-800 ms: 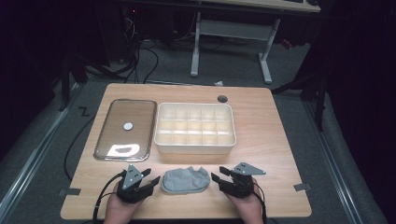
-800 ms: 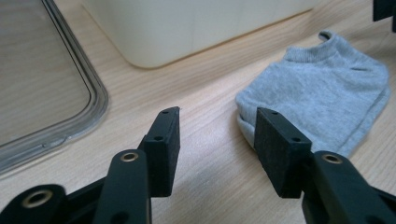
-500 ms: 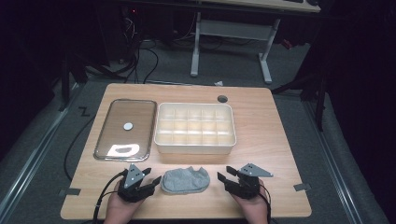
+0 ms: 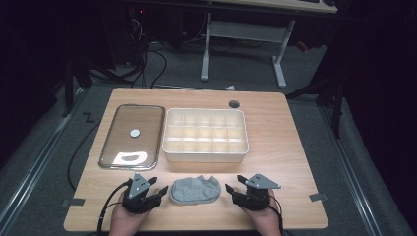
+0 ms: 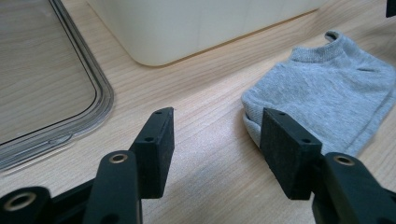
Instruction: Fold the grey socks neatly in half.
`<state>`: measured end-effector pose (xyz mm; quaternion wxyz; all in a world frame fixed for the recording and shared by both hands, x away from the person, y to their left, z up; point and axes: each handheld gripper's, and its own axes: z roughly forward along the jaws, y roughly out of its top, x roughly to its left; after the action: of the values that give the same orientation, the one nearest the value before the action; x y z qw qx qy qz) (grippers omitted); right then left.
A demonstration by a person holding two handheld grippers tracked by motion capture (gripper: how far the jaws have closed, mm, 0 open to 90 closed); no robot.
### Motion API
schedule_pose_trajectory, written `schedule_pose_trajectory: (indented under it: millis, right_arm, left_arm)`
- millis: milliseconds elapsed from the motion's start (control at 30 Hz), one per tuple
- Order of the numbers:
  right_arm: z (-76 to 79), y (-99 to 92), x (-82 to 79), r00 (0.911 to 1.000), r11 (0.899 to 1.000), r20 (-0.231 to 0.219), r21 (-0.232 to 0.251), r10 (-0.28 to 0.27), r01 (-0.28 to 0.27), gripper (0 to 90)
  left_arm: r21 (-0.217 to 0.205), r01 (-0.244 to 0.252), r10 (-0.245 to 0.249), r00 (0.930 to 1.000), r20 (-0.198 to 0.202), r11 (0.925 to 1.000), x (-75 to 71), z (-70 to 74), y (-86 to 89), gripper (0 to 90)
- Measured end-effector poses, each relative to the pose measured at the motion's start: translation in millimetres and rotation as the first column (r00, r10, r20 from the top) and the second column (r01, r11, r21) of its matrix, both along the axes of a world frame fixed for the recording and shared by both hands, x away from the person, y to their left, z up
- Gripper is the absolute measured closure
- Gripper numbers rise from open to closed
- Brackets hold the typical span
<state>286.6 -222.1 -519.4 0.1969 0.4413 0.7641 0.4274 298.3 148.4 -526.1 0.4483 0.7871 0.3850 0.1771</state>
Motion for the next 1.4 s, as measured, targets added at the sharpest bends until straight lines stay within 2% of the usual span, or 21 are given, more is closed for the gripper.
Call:
schedule_pose_trajectory:
  millis: [67,167,367,567,600,667,867,1033,1133,1233,1400]
  right_arm:
    - [0.2,1.4,0.7,0.9998,1.000,-0.022,0.013,0.001,0.000,37.8]
    - [0.7,7.1,0.0,0.9992,0.999,-0.034,0.034,0.019,-0.018,41.4]
    - [-0.9,21.0,-1.2,0.9973,0.999,-0.060,0.034,0.043,-0.041,43.7]
    - [1.5,27.2,-3.5,0.9966,0.998,-0.068,0.047,0.045,-0.042,49.8]
    - [1.6,29.4,-4.3,0.9965,0.998,-0.074,0.051,0.041,-0.037,51.0]
    - [1.1,31.8,-4.6,0.9957,0.998,-0.083,0.051,0.041,-0.037,51.3]
    - [-6.4,46.1,-1.8,0.9942,0.999,-0.102,-0.024,0.036,-0.038,50.8]
    - [-12.3,50.5,0.4,0.9908,0.997,-0.129,-0.056,0.043,-0.050,50.8]
    - [-12.4,52.8,-0.6,0.9918,0.995,-0.116,-0.077,0.052,-0.061,58.7]
    - [-12.1,53.0,-1.5,0.9901,0.995,-0.127,-0.065,0.060,-0.069,67.2]
    - [-11.7,50.7,0.2,0.9855,0.996,-0.153,-0.038,0.074,-0.081,76.2]
  left_arm:
    - [-0.004,0.002,-0.002,1.0000,-0.001,1.0000,-0.4,0.5,-0.5,46.1]
    - [-0.015,0.012,-0.012,0.9999,0.003,0.9998,-2.9,1.8,-4.0,46.4]
    - [-0.018,0.050,-0.050,0.9987,0.009,0.9986,-8.9,3.5,-14.0,47.0]
    - [0.005,0.085,-0.085,0.9963,0.009,0.9963,-12.7,2.5,-24.0,50.1]
    - [0.022,0.098,-0.099,0.9951,0.011,0.9949,-14.2,1.8,-28.2,50.7]
    - [0.030,0.103,-0.103,0.9946,0.012,0.9943,-14.8,1.3,-29.9,51.8]
    - [0.094,0.114,-0.115,0.9933,0.011,0.9891,-17.6,-2.2,-35.6,54.3]
    - [0.127,0.112,-0.114,0.9935,0.007,0.9856,-17.9,-4.8,-35.9,54.9]
    - [0.131,0.112,-0.113,0.9936,0.002,0.9851,-18.4,-5.4,-35.6,55.1]
    - [0.123,0.108,-0.109,0.9940,0.003,0.9865,-19.4,-5.0,-34.9,54.5]
    - [0.094,0.099,-0.100,0.9949,0.014,0.9907,-21.0,0.2,-32.5,53.3]
